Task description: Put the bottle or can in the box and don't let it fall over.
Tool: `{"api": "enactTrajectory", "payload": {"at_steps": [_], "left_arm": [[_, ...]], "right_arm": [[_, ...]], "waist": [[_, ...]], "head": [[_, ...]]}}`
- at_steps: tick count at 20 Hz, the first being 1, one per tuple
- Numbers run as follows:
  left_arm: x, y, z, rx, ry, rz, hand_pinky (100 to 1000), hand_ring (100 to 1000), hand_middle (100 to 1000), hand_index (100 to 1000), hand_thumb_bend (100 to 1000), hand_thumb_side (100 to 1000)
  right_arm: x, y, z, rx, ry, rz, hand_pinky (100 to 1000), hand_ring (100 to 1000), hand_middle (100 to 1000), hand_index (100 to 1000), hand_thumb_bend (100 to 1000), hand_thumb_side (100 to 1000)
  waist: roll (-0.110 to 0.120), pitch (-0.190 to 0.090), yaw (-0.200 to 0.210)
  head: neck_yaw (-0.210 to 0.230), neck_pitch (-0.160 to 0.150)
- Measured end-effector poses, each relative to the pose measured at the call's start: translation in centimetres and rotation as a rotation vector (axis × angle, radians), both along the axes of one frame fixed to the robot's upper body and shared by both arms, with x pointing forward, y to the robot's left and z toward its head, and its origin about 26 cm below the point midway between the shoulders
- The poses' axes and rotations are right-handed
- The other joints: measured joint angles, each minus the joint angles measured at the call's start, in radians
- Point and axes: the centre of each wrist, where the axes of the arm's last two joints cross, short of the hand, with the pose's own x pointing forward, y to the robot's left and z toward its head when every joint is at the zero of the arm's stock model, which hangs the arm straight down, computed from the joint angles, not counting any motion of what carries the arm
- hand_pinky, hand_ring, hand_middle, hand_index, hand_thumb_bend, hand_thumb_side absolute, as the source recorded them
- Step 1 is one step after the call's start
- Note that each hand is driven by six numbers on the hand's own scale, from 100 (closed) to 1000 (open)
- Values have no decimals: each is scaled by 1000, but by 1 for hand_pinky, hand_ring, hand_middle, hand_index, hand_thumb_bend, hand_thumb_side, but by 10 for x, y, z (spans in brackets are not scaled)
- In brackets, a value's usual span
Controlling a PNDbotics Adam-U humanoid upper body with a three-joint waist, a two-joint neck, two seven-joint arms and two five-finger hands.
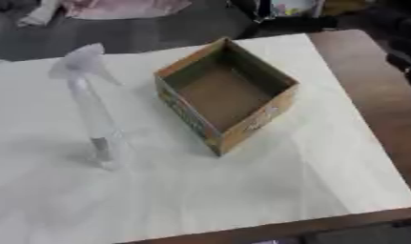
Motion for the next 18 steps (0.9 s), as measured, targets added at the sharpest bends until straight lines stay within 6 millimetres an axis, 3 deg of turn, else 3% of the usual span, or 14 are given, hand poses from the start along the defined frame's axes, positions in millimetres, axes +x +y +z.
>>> {"api": "enactTrajectory", "payload": {"at_steps": [9, 14, 18], "left_arm": [[5, -24, -4, 6, 12, 42, 758, 794, 991, 969, 100, 950], [7, -30, -8, -14, 22, 92, 773, 733, 1000, 971, 100, 932], [9, -34, -9, -36, 24, 127, 800, 792, 1000, 978, 100, 939]], "right_arm": [[2, 3, 2, -7, 3, 18, 1000, 1000, 1000, 987, 100, 495], [3, 3, 3, -11, 4, 26, 1000, 1000, 1000, 988, 100, 501], [4, 5, 4, -14, 0, 37, 1000, 1000, 1000, 988, 100, 510]], "waist": [[9, 0, -16], [12, 2, -25], [13, 8, -34]], "head": [[17, -1], [23, -3], [29, -11]]}}
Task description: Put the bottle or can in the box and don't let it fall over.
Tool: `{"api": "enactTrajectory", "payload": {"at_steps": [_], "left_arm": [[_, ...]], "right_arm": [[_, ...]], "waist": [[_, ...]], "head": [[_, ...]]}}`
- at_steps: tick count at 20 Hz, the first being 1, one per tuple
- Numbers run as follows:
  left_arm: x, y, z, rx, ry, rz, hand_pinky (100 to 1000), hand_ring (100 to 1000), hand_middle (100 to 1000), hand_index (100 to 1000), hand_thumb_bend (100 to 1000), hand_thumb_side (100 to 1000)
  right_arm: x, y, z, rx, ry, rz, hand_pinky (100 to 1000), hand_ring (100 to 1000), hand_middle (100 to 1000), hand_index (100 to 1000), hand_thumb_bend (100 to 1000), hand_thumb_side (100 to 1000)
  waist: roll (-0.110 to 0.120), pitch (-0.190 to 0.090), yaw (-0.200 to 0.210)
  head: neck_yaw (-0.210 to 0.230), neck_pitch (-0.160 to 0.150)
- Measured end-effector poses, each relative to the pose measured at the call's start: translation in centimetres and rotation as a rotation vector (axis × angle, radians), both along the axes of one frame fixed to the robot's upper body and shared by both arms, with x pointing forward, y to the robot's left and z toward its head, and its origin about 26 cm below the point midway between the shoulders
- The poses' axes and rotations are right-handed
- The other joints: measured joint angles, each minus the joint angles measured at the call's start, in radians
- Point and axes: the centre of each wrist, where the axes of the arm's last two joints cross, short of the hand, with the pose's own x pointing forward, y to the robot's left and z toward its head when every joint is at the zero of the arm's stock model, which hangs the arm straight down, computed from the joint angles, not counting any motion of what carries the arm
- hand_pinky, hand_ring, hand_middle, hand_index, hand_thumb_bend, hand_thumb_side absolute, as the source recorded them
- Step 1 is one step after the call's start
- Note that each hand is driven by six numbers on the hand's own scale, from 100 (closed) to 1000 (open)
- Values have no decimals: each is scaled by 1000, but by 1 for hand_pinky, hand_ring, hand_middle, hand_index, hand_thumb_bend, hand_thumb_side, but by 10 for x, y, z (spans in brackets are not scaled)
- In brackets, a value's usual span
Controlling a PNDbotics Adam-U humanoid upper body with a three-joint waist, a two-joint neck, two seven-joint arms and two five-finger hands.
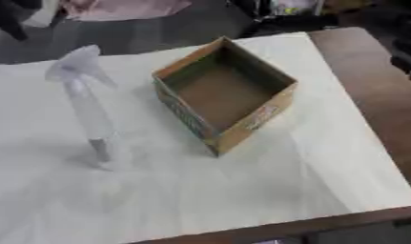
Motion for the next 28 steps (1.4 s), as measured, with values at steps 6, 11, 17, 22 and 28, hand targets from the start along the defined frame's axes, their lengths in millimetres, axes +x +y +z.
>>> {"api": "enactTrajectory", "payload": {"at_steps": [6, 11, 17, 22, 28], "left_arm": [[1, -6, -2, 2, 5, 27, 815, 802, 1000, 1000, 100, 931], [2, -9, -3, -8, -1, 54, 813, 785, 1000, 1000, 100, 925], [3, -11, -5, -10, 0, 88, 811, 805, 1000, 996, 100, 925], [8, -11, -9, -7, 1, 117, 803, 819, 1000, 979, 100, 933], [16, -7, -11, 5, -4, 153, 813, 867, 1000, 960, 100, 943]], "right_arm": [[1, 1, 1, -5, -3, 7, 1000, 1000, 1000, 988, 100, 520], [1, 1, 2, -11, -2, 10, 1000, 1000, 1000, 989, 100, 530], [3, 4, 2, -8, -2, 20, 1000, 1000, 1000, 989, 100, 540], [3, 4, 2, -14, -3, 20, 1000, 1000, 1000, 990, 100, 547], [4, 5, 0, -15, 1, 19, 1000, 1000, 1000, 991, 100, 560]], "waist": [[1, 11, -9], [2, 21, -12], [5, 34, -20], [7, 45, -28], [19, 57, -31]], "head": [[7, -9], [7, -12], [10, -19], [14, -26], [14, -34]]}}
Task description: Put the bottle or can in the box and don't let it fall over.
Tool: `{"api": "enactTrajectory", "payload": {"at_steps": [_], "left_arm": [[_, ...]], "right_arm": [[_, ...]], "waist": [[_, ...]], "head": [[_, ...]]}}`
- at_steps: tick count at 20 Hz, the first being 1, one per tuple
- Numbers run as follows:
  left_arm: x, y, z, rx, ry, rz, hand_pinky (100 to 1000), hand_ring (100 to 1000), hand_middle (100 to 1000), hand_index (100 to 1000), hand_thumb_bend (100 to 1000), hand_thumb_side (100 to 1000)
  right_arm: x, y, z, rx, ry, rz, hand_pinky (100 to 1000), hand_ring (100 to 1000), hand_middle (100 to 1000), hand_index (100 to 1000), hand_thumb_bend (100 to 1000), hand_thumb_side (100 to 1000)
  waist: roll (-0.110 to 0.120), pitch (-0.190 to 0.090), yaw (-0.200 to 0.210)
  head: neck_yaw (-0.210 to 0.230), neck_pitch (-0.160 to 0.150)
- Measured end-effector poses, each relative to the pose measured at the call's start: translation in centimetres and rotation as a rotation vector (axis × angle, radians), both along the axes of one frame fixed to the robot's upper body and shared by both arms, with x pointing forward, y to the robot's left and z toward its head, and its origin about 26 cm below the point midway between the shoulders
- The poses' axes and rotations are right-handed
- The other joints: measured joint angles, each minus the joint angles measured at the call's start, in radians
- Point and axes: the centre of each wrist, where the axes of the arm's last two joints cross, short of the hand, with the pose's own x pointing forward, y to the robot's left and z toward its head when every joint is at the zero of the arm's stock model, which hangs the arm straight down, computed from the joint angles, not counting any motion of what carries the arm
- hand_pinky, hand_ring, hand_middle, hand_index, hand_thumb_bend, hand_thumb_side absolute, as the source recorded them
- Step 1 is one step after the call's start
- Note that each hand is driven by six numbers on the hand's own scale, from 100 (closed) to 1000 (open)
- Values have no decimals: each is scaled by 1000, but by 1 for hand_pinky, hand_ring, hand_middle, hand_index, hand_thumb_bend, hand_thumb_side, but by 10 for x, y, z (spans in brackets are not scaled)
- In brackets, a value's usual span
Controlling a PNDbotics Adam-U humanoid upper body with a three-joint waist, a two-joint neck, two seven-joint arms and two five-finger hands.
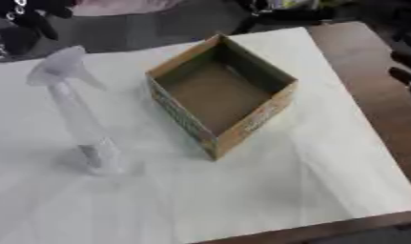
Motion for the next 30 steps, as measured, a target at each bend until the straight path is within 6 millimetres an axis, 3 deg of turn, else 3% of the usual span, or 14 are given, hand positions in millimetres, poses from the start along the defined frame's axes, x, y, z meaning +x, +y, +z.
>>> {"api": "enactTrajectory", "payload": {"at_steps": [11, 15, 30], "left_arm": [[16, 10, -4, 28, -11, 39, 819, 900, 1000, 979, 100, 962], [17, 11, -5, 47, -1, 32, 807, 906, 1000, 981, 100, 999], [22, 13, -12, 122, 26, 36, 798, 917, 1000, 981, 100, 999]], "right_arm": [[1, 1, 1, -4, -1, -2, 1000, 1000, 1000, 991, 100, 579], [1, 1, 1, -9, 2, -4, 1000, 1000, 1000, 991, 100, 585], [2, 3, 1, -9, -1, -4, 1000, 1000, 1000, 992, 100, 592]], "waist": [[10, 28, -7], [13, 37, -9], [14, 52, -17]], "head": [[0, -10], [0, -10], [4, -12]]}}
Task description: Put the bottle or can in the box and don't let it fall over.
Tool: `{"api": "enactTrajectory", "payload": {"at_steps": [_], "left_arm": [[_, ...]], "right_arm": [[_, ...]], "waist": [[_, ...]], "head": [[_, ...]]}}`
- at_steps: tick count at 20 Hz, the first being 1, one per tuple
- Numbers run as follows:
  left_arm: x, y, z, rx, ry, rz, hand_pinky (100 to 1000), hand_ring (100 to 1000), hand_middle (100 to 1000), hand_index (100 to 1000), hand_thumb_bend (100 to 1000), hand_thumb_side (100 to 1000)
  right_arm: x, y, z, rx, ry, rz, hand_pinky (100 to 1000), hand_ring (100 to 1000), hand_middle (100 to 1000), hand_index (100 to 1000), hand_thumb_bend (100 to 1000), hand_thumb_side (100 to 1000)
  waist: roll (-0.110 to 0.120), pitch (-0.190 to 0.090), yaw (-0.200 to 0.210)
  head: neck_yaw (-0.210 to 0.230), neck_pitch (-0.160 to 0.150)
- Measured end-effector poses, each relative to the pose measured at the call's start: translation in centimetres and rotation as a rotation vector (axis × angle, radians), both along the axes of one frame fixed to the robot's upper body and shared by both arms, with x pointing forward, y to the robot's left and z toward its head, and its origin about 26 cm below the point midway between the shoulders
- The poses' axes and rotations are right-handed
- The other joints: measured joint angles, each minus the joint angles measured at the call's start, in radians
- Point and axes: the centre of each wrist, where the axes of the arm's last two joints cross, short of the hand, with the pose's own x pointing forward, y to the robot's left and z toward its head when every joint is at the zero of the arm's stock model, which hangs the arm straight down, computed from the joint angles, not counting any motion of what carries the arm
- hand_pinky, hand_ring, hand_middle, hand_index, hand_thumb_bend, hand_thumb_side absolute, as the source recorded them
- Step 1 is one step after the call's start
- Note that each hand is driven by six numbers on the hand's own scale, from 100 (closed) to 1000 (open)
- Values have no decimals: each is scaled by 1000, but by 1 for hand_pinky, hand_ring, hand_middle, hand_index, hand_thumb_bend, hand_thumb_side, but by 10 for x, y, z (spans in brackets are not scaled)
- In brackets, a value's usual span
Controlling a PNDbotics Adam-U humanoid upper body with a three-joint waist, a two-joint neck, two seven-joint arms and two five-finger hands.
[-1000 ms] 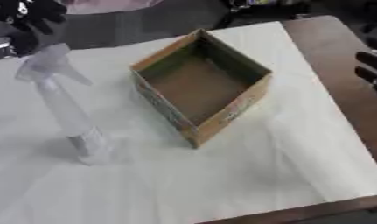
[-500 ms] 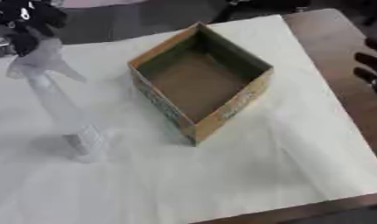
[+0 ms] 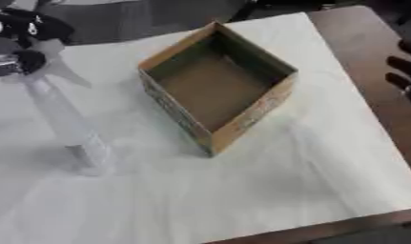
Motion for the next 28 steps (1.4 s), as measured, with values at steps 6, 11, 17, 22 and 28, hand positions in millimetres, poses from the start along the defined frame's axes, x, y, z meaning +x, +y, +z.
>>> {"api": "enactTrajectory", "payload": {"at_steps": [6, 11, 17, 22, 28], "left_arm": [[4, 2, -4, 9, 7, 18, 775, 856, 993, 980, 100, 991], [9, 5, -6, 7, 12, 35, 733, 737, 881, 949, 100, 967], [13, 3, -8, 28, 8, 38, 702, 658, 771, 908, 100, 882], [16, 3, -10, 41, 8, 38, 698, 654, 744, 895, 109, 845], [19, -2, -8, 55, -8, 34, 692, 647, 714, 880, 167, 829]], "right_arm": [[0, 1, -1, 0, 2, 0, 1000, 1000, 1000, 991, 100, 597], [0, 1, -1, 0, 3, -1, 1000, 1000, 1000, 991, 100, 599], [0, 2, -2, 2, 5, 1, 1000, 1000, 1000, 990, 100, 602], [1, 2, -3, 2, 9, 0, 1000, 1000, 1000, 989, 100, 606], [1, 2, -3, -2, 12, 0, 1000, 1000, 1000, 986, 100, 611]], "waist": [[0, 5, -3], [0, 9, -5], [0, 13, -7], [1, 15, -8], [5, 16, -9]], "head": [[3, -6], [5, -6], [5, -6], [6, -6], [6, -6]]}}
